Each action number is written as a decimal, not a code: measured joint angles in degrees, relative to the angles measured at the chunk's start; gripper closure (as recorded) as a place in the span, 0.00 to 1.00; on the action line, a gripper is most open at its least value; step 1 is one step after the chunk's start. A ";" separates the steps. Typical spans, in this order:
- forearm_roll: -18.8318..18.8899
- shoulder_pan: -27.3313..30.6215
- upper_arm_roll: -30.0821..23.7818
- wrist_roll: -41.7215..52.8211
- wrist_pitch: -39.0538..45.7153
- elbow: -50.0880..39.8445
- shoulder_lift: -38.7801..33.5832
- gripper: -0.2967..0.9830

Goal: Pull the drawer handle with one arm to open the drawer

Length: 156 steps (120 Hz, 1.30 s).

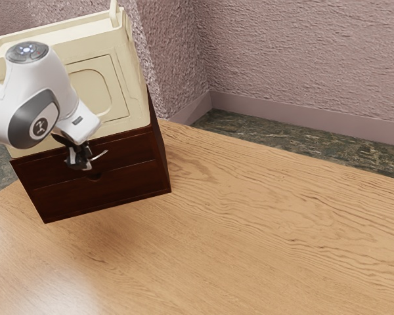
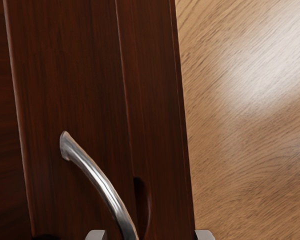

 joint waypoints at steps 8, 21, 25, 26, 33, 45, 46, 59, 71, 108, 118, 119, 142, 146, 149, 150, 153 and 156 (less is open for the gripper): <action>0.06 0.11 0.01 0.41 0.59 0.00 0.22 0.64; -0.09 0.71 0.03 0.99 1.30 0.00 0.64 0.64; -0.17 0.83 0.02 1.15 1.45 -0.01 0.79 0.64; -0.18 0.85 0.01 1.18 1.49 -0.02 0.82 0.65; -0.60 0.90 0.02 1.39 1.68 -0.07 1.27 0.66; -1.60 0.87 -0.01 1.71 1.97 -0.25 1.53 0.71; -1.70 0.88 0.00 1.73 1.99 -0.29 1.51 0.71; -2.55 0.44 0.32 1.92 2.21 -1.64 0.39 0.77; -2.71 -0.51 0.40 1.96 2.47 -4.71 -2.95 0.80; -2.62 -2.59 0.44 1.65 3.34 -15.48 -13.65 0.85; -3.11 -3.38 0.41 1.56 3.44 -17.24 -15.33 0.85; -3.18 -3.44 0.42 1.54 3.46 -17.42 -15.49 0.85; -3.77 -4.45 0.17 1.19 3.76 -21.44 -19.49 0.82; -3.77 -4.46 -0.01 1.14 3.79 -21.90 -20.18 0.84; -3.82 -4.79 -0.11 1.13 3.76 -22.34 -20.81 0.83; -3.84 -4.86 -0.13 1.13 3.75 -22.49 -21.03 0.83; -3.95 -5.03 -0.20 1.14 3.71 -22.96 -21.68 0.84; -4.02 -5.25 -0.25 1.14 3.68 -23.43 -22.37 0.84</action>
